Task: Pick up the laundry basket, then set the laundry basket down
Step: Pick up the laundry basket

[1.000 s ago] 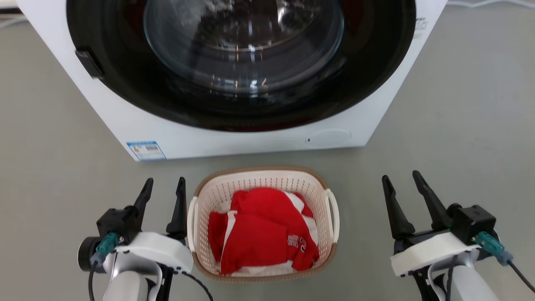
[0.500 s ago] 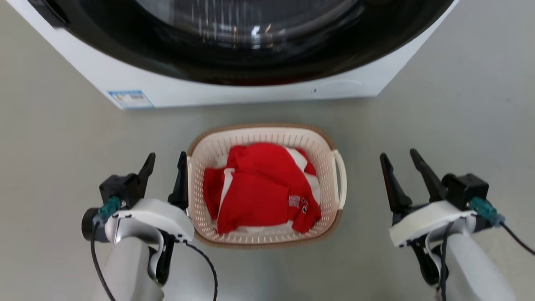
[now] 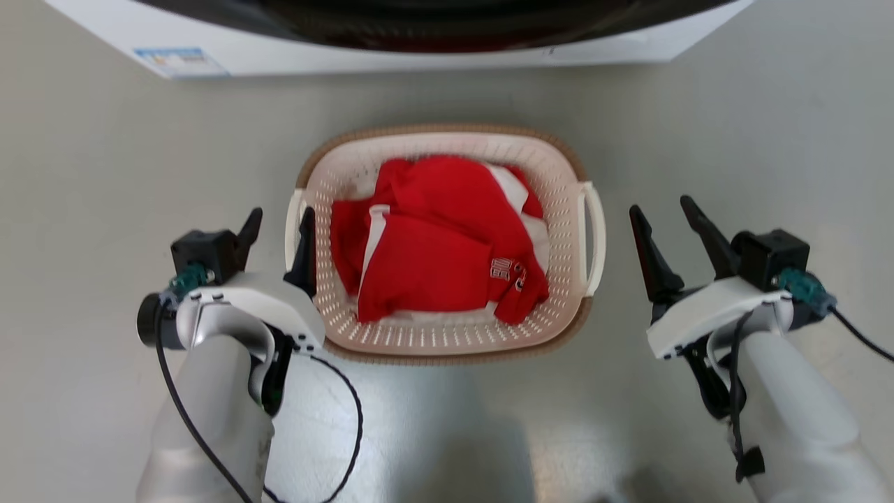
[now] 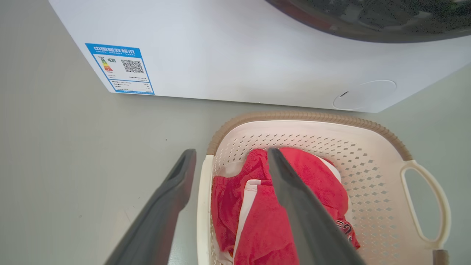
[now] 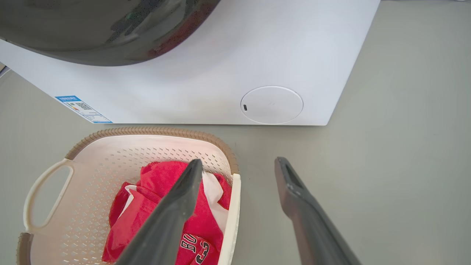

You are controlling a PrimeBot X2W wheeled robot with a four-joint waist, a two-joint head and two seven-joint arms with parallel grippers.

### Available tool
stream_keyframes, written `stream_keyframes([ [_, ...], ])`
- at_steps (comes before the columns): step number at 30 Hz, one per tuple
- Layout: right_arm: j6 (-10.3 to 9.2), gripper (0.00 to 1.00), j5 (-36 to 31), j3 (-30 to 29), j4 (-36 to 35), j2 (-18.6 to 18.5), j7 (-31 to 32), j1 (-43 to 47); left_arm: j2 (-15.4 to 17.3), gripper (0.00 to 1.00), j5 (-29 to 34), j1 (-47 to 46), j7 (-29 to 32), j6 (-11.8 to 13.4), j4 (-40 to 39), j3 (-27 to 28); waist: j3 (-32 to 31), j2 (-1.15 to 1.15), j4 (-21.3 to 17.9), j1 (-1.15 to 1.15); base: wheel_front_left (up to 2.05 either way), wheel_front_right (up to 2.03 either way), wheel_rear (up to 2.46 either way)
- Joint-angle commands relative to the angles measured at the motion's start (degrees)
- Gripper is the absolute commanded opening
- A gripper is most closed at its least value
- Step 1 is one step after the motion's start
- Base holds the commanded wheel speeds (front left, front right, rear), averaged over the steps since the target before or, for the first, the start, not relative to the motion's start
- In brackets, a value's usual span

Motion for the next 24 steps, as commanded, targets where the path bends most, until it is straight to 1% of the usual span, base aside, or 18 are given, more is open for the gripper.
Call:
stream_keyframes([
  [1,0.36,1.00,0.7,1.5,-0.1,-0.3,-0.8,-0.2,1.0,1.00,0.4,-1.0,-0.3,0.1,0.2,1.7,2.9,0.00,0.6,0.00,0.00,0.00,0.00],
  [7,0.36,1.00,1.9,3.5,3.6,-0.4,-0.8,-3.7,1.0,1.00,1.2,-5.2,-0.3,0.5,4.7,3.3,7.3,0.00,1.2,0.00,0.00,0.00,0.00],
  [8,0.36,1.00,2.4,4.3,4.7,-0.4,-0.8,-4.9,1.0,1.00,1.6,-6.6,-0.3,0.4,6.0,3.7,8.8,0.00,1.4,0.00,0.00,0.00,0.00],
  [13,0.36,1.00,4.0,6.4,6.8,-0.4,-0.8,-7.4,1.0,1.00,2.2,-9.8,-0.3,0.0,9.4,4.2,11.8,0.00,1.8,0.00,0.00,0.00,0.00],
  [18,0.36,1.00,5.5,8.4,9.5,-0.3,-0.8,-9.6,1.0,1.00,2.3,-12.2,-0.3,-0.4,13.0,4.1,14.1,0.00,1.9,0.00,0.00,0.00,0.00],
  [24,0.36,1.00,7.0,9.4,11.0,-0.1,-0.8,-11.9,1.0,1.00,2.0,-14.5,-0.3,-1.1,15.5,3.1,16.4,0.00,2.2,0.00,0.00,0.00,0.00],
])
